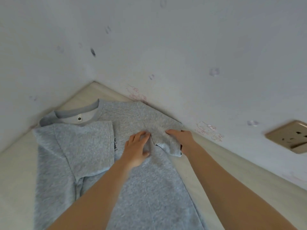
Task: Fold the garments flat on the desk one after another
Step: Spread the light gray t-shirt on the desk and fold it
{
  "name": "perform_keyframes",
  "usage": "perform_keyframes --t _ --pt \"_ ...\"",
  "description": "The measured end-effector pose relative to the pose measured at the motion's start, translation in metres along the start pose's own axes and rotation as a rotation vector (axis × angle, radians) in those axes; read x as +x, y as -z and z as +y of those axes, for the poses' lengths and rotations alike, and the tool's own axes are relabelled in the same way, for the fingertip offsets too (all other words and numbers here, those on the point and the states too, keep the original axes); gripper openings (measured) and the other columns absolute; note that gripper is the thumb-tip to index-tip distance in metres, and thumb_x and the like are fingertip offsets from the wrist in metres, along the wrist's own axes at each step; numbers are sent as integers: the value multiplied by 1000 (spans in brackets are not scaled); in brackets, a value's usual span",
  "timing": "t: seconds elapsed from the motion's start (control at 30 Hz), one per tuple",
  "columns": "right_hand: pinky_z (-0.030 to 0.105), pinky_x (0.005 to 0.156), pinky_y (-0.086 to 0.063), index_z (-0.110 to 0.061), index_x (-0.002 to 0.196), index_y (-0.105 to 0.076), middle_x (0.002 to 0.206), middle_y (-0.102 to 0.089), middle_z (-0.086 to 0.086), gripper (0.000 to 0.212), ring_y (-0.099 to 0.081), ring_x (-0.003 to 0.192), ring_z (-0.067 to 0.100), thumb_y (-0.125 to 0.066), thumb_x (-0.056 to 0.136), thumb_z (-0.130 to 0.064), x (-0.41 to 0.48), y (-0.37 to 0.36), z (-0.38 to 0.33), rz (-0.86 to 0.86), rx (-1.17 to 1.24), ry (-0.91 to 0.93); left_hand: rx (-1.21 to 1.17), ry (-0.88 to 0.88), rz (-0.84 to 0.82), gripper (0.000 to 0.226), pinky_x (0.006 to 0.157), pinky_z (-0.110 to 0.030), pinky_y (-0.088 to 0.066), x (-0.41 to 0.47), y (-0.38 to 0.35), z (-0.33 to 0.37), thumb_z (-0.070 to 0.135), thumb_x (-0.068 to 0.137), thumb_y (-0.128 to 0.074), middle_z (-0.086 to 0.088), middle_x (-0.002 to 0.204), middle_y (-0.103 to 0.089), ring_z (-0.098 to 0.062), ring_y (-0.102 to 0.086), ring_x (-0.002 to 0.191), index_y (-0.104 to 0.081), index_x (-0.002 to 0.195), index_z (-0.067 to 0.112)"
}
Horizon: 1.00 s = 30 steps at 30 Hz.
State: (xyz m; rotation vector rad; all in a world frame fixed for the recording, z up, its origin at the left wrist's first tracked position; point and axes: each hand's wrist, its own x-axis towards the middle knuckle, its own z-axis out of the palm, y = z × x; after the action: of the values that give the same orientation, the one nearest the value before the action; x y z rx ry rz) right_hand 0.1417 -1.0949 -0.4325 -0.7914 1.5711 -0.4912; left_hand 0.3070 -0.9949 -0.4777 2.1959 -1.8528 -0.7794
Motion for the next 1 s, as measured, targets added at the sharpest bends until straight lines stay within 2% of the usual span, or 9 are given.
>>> perform_keyframes --t 0.2,0.27,0.33,0.5,0.67,0.73,0.83,0.9,1.0 --pt "57 81 -55 1 84 -64 101 -67 26 23 -68 88 39 -78 72 -13 6 7 -10 72 -52 133 -169 23 -88 55 109 -35 -31 21 22 -7 16 91 -59 4 140 -32 -22 -29 130 -42 141 30" --pt "53 83 -56 -13 80 -64 96 -69 18 8 -68 86 32 -72 80 -9 5 11 -15 87 -37 213 -283 40 -127 44 107 -33 -36 33 30 -12 16 92 -57 2 131 -40 -20 -40 125 -50 134 29" --pt "50 87 -55 -21 83 -63 91 -67 6 14 -66 90 28 -69 82 -8 4 12 -24 79 -32 301 -410 77 -171 39 99 -28 -41 40 41 -11 21 95 -55 6 125 -49 -14 -49 119 -50 131 33" --pt "37 96 -50 -14 116 -64 106 -65 -2 33 -62 104 19 -70 84 -8 -14 6 -61 -64 -143 516 -962 353 -284 43 102 -38 -44 38 83 -9 40 101 -41 0 135 -54 -19 -57 117 -45 138 19" --pt "13 78 -44 -16 119 -64 106 -63 -10 34 -59 99 8 -58 88 -2 -66 -45 -72 -346 -424 813 -1417 398 -209 67 94 -46 -50 29 136 -49 64 89 -41 -16 119 -67 -31 -65 108 -58 123 9" --pt "17 80 -42 -20 116 -66 111 -66 -4 36 -58 96 9 -53 88 -2 -83 -77 -52 -490 -643 899 -1351 433 -200 74 86 -43 -54 28 159 -63 71 82 -44 -14 112 -69 -30 -68 99 -59 121 11" --pt "30 96 -44 -23 129 -57 130 -59 -2 44 -54 115 18 -46 91 -3 -99 -128 -7 -649 -923 945 -1132 490 -320 88 79 -37 -54 21 180 -92 79 62 -61 -12 112 -70 -26 -68 92 -56 123 16" --pt "40 97 -46 -25 137 -48 135 -54 0 48 -53 119 24 -45 94 -6 -106 -152 21 -677 -1024 933 -858 536 -470 93 84 -38 -55 14 180 -110 66 51 -82 -9 119 -67 -27 -67 103 -55 126 17" --pt "46 96 -46 -26 144 -38 140 -48 2 54 -49 122 28 -44 95 -4 -114 -172 47 -680 -1086 946 -333 562 -497 58 87 -38 -56 8 159 -132 29 75 -80 -8 117 -63 -24 -64 103 -55 124 11"
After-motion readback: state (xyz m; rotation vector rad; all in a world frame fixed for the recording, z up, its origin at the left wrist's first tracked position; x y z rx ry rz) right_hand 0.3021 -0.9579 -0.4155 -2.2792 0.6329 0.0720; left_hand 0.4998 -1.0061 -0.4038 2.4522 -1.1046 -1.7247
